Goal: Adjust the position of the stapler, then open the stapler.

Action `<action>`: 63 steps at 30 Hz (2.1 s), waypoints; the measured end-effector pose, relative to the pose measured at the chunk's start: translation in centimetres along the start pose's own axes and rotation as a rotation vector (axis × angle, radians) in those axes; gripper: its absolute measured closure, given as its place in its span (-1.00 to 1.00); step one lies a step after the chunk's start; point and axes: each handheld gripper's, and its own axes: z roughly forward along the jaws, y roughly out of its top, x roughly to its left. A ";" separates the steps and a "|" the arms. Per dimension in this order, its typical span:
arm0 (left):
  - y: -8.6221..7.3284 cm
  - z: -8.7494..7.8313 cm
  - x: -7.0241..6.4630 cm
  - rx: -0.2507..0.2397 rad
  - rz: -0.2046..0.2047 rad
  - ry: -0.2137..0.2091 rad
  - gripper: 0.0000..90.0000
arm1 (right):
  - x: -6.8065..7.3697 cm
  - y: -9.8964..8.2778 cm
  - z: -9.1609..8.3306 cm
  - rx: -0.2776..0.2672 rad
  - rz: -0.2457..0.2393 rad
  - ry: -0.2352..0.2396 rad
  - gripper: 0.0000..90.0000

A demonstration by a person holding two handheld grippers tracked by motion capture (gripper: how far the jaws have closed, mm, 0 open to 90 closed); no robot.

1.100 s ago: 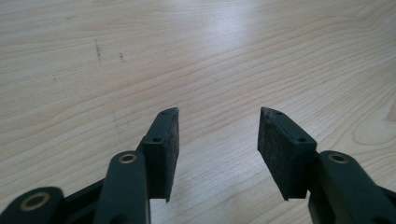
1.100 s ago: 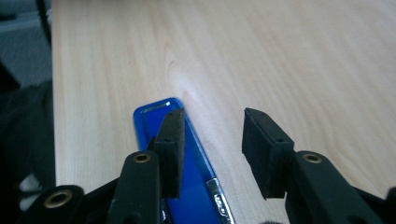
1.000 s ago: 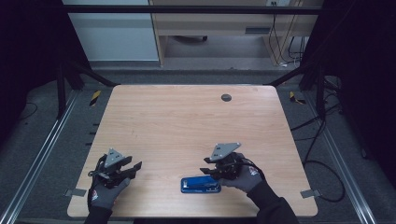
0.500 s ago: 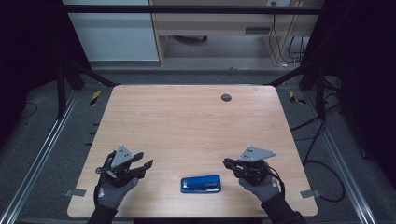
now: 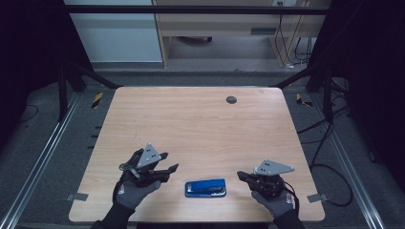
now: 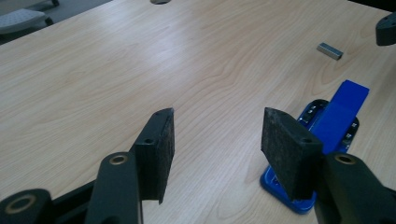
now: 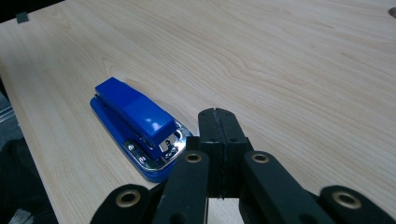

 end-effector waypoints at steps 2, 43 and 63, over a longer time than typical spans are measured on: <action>0.5 0.5 -0.4 0.011 0.016 -0.017 -0.02 | 0.1 -0.3 0.0 0.008 0.009 0.007 1.00; 5.1 7.0 -6.3 0.281 0.336 -0.294 0.08 | 3.4 -2.3 2.8 0.091 -0.050 0.038 1.00; 5.6 10.8 -8.5 0.466 0.506 -0.348 0.18 | 4.0 -2.6 3.8 0.120 -0.073 0.054 1.00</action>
